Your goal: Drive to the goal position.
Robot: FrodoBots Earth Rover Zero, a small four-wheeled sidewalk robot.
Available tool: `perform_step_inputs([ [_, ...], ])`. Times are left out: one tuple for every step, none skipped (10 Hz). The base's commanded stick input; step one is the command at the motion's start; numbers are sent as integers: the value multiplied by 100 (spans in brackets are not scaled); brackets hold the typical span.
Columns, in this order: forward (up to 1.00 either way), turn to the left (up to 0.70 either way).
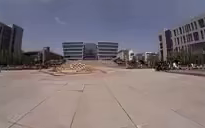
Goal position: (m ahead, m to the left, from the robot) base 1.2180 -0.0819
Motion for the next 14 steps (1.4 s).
perform_step_inputs([
  [70,2],
  [70,2],
  [70,2],
  [70,2],
  [70,2],
  [70,2],
  [70,3],
  [70,3],
  [70,3],
  [70,3],
  [70,3],
  [70,3],
  [70,3],
  [70,3],
])
